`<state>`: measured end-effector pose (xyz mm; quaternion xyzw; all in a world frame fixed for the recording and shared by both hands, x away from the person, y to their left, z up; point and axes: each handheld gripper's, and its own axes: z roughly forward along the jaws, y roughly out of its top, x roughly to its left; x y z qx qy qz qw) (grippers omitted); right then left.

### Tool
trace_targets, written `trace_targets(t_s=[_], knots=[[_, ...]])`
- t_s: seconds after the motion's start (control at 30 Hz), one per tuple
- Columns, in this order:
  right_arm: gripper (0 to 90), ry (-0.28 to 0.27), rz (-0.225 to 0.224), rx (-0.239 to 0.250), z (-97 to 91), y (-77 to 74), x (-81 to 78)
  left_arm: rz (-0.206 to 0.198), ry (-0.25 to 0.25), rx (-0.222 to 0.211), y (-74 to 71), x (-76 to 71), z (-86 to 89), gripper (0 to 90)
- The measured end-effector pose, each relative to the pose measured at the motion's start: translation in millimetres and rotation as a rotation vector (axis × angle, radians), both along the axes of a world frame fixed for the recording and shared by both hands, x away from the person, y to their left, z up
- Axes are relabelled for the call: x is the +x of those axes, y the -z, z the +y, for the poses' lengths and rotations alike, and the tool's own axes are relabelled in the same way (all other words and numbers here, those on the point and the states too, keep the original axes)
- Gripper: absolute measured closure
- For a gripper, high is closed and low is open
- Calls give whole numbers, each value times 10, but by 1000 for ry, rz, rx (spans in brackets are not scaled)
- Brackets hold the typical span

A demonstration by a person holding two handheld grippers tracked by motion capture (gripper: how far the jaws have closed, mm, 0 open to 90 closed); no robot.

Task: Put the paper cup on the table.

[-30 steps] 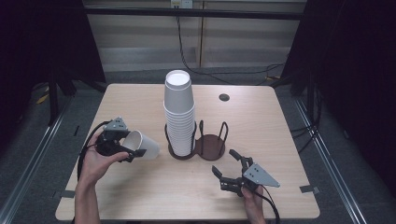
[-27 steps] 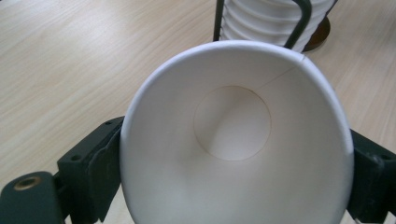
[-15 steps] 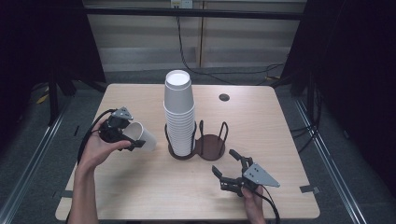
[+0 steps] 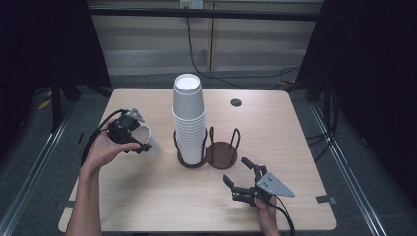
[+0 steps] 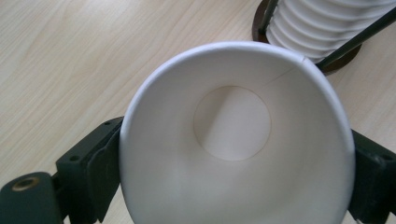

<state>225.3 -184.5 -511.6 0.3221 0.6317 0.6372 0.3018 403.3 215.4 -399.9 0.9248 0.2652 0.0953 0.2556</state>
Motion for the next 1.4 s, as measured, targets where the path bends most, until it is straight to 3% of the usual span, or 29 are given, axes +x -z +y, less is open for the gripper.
trace_targets(t_s=[0.13, 0.23, 0.37, 0.47, 0.7, 0.77, 0.9, 1.0, 1.03, 1.2, 1.4], knots=[[132, 0, -1, 0, 0, 0, 0, 23, 18, 58, 39, 59, -11, 92], [133, 1, 0, 0, 0, 0, 0, 45, -2, 67, 84, 89, -56, 91], [132, 0, -1, -1, 0, 0, 0, 51, 15, 74, 110, 101, -111, 87], [132, 1, -2, -1, 0, 0, 0, 43, 21, 107, 163, 120, -152, 83], [132, 1, 0, -2, -1, 0, 0, 1, 17, 88, 203, 96, -216, 68], [132, 1, -1, -2, -1, 0, -1, 2, 31, 103, 203, 105, -215, 65], [132, 0, -1, -1, 0, 0, 0, 6, 3, 66, 240, 94, -244, 60], [132, 2, 0, -1, -1, 0, 0, 6, 30, 86, 246, 104, -262, 57], [132, 4, 0, -1, -1, 0, -1, 9, 12, 68, 262, 94, -282, 56], [132, 1, -1, 0, 0, 0, 1, 31, 51, 121, 277, 108, -327, 51], [132, 2, -1, 0, 0, 0, 1, 36, 44, 124, 306, 103, -326, 49]])
